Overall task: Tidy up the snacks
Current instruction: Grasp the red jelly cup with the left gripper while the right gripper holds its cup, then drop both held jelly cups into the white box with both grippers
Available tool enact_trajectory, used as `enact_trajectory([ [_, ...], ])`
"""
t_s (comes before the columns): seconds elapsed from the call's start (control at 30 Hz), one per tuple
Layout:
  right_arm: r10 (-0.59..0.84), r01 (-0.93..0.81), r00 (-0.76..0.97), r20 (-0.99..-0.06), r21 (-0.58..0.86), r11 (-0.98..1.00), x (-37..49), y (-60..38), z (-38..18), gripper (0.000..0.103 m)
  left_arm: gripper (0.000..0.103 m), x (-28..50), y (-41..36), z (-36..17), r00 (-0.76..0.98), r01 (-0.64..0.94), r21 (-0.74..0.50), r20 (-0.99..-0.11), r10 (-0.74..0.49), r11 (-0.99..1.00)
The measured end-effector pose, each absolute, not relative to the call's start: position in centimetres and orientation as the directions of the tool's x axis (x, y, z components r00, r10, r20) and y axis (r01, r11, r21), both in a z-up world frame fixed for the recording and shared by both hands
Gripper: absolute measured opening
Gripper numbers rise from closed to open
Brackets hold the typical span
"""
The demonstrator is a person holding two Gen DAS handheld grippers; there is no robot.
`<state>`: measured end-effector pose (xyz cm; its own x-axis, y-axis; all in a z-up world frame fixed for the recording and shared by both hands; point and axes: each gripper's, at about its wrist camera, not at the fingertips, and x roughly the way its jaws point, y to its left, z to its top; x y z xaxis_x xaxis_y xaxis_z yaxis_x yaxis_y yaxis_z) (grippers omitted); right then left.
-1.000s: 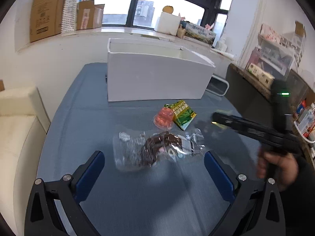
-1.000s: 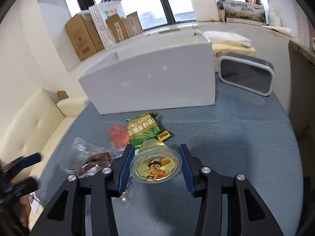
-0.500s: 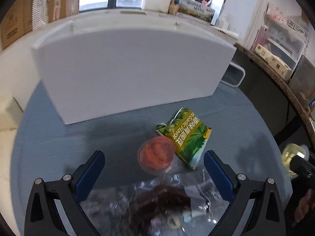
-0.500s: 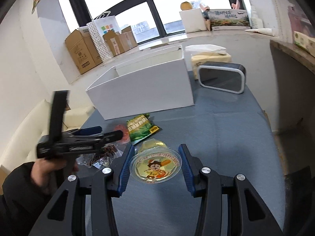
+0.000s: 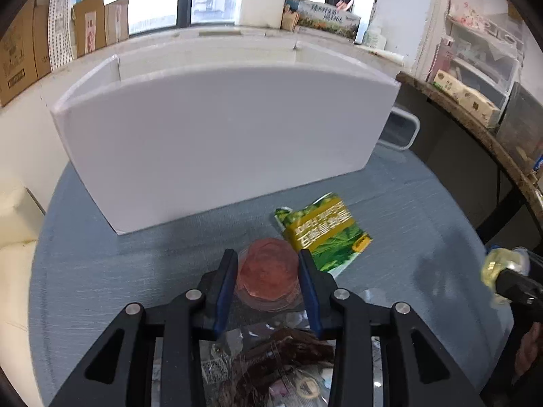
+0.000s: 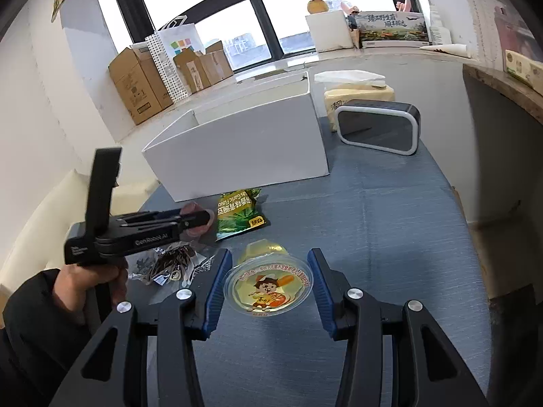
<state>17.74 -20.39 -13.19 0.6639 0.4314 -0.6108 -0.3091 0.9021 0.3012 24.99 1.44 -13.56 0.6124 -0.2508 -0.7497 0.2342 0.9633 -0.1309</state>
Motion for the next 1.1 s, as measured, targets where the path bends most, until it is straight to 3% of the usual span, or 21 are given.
enact_trajectory([
  [0.27,0.447,-0.335,0.666,-0.597,0.296,0.895,19.2,-19.2,-12.1,0.05,0.04,19.3,3.1,-7.4,0.728,0.25,-0.161,-0.619,-0.295,0.955],
  [0.5,0.488,-0.416,0.669,-0.561,0.261,0.871,21.3,-15.8,-9.5,0.05,0.04,17.4,4.7,-4.1,0.777,0.241,-0.162,-0.559,-0.29,0.957],
  [0.77,0.495,-0.454,0.692,-0.525,0.217,0.864,27.3,-12.6,-5.4,0.05,0.04,24.0,6.1,-1.0,0.831,0.213,-0.133,-0.496,-0.251,0.968],
  [1.0,0.436,-0.422,0.719,-0.541,0.158,0.893,34.6,-10.8,-3.7,0.05,0.041,32.2,6.4,-2.2,0.799,0.173,-0.114,-0.565,-0.207,0.978],
  [1.07,0.416,-0.402,0.718,-0.558,0.156,0.902,36.4,-10.8,-3.9,0.051,0.053,33.8,6.4,-2.8,0.798,0.132,-0.077,-0.584,-0.152,0.988],
  [1.1,0.41,-0.396,0.713,-0.569,0.156,0.905,37.3,-10.8,-4.0,0.051,0.079,34.4,6.3,-3.1,0.793,0.12,-0.059,-0.595,-0.132,0.991],
])
